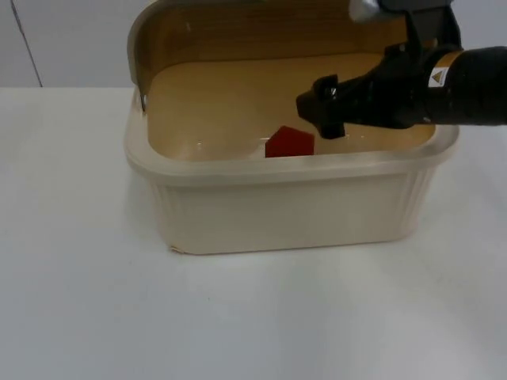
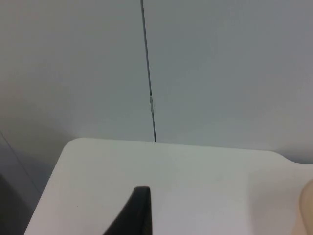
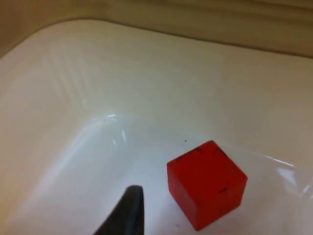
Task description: Open the box lid with the left hand, place the block into the box with the right hand, then close the box lid with the left hand.
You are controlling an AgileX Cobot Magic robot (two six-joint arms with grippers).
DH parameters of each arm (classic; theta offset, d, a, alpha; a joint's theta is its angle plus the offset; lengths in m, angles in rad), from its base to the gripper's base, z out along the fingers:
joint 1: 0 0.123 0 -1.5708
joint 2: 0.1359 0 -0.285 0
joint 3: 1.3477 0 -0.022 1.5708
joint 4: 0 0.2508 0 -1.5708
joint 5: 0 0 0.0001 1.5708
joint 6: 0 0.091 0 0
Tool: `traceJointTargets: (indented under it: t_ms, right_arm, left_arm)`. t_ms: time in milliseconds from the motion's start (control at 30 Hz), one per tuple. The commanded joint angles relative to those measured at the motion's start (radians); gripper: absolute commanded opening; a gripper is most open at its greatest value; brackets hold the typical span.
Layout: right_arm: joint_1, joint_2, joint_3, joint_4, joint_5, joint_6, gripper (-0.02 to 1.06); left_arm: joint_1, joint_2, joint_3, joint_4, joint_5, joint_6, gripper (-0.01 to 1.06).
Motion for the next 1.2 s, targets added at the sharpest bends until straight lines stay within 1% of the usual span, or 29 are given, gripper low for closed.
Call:
traceJointTargets:
  t_ms: [0, 67, 100, 133, 167, 200, 233, 300, 367, 400, 433, 533, 600, 633, 733, 767, 900, 933, 1000, 1067, 1100, 1167]
  right_arm:
    - [0.002, -0.025, -0.006, -0.003, 0.011, -0.008, 1.05]
    - [0.002, -0.044, -0.006, -0.003, 0.065, -0.012, 1.05]
    - [0.002, -0.044, -0.006, -0.003, 0.065, -0.012, 1.05]
    - [0.002, -0.055, -0.006, -0.003, 0.111, -0.015, 1.05]
    - [0.002, -0.080, -0.006, -0.005, 0.187, -0.026, 1.05]
    - [0.002, -0.100, -0.006, -0.005, 0.238, -0.043, 1.05]
    - [0.002, -0.116, 0.001, -0.005, 0.258, -0.050, 1.05]
    - [0.002, -0.125, 0.004, -0.005, 0.263, -0.055, 1.05]
    - [0.003, -0.191, 0.030, -0.005, 0.273, -0.068, 1.05]
    - [0.003, -0.219, 0.039, 0.000, 0.293, -0.063, 1.05]
    - [0.003, -0.219, 0.039, 0.000, 0.293, -0.063, 1.05]
    - [0.003, -0.323, 0.060, 0.000, 0.387, -0.008, 1.05]
    - [0.003, -0.398, 0.077, 0.000, 0.443, -0.008, 1.05]
    - [0.003, -0.398, 0.077, 0.000, 0.443, -0.008, 1.05]
    - [0.003, -0.505, 0.091, 0.000, 0.513, -0.008, 1.05]
    - [0.003, -0.505, 0.091, 0.000, 0.513, -0.008, 1.05]
    - [-0.014, -0.610, 0.091, 0.000, 0.578, -0.003, 1.05]
    - [-0.014, -0.610, 0.091, 0.000, 0.578, -0.003, 1.05]
    - [-0.047, -0.659, 0.091, -0.003, 0.604, 0.012, 1.05]
    - [-0.112, -0.715, 0.091, -0.003, 0.630, 0.012, 1.05]
    - [-0.112, -0.715, 0.091, -0.003, 0.630, 0.012, 1.05]
    - [-0.194, -0.763, 0.091, -0.004, 0.663, 0.010, 1.05]
  left_arm:
    - [0.005, -0.001, 0.001, -0.001, 0.000, 0.000, 1.05]
    - [0.005, -0.001, 0.001, -0.001, 0.000, 0.000, 1.05]
    - [0.005, -0.001, 0.001, -0.001, 0.000, 0.000, 1.05]
    - [0.005, -0.001, 0.001, -0.001, 0.000, 0.000, 1.05]
    - [0.005, -0.001, 0.001, -0.001, 0.000, 0.000, 1.05]
    - [0.005, -0.001, 0.001, -0.001, 0.000, 0.000, 1.05]
    - [0.005, -0.001, 0.001, -0.001, 0.000, 0.000, 1.05]
    - [0.005, -0.001, 0.001, -0.001, 0.000, 0.000, 1.05]
    - [0.005, -0.001, 0.001, -0.001, 0.000, 0.000, 1.05]
    - [0.005, -0.001, 0.001, -0.001, 0.000, 0.000, 1.05]
    - [0.005, -0.001, 0.001, -0.001, 0.000, 0.000, 1.05]
    - [0.005, -0.001, 0.001, -0.001, 0.003, 0.000, 1.05]
    - [0.005, -0.001, 0.001, -0.001, 0.007, 0.000, 1.05]
    - [0.005, -0.001, 0.001, -0.001, 0.007, 0.000, 1.05]
    - [0.005, -0.001, 0.001, -0.001, 0.007, 0.000, 1.05]
    - [0.005, -0.001, 0.001, -0.001, 0.007, 0.000, 1.05]
    - [0.005, -0.001, 0.001, -0.001, 0.007, 0.000, 1.05]
    - [0.005, -0.001, 0.001, -0.001, 0.007, 0.000, 1.05]
    - [0.005, -0.001, 0.001, -0.001, 0.007, 0.000, 1.05]
    - [0.005, -0.001, 0.001, -0.001, 0.007, 0.000, 1.05]
    - [0.005, -0.001, 0.001, -0.001, 0.007, 0.000, 1.05]
    - [0.005, -0.001, 0.001, -0.001, 0.007, 0.000, 1.05]
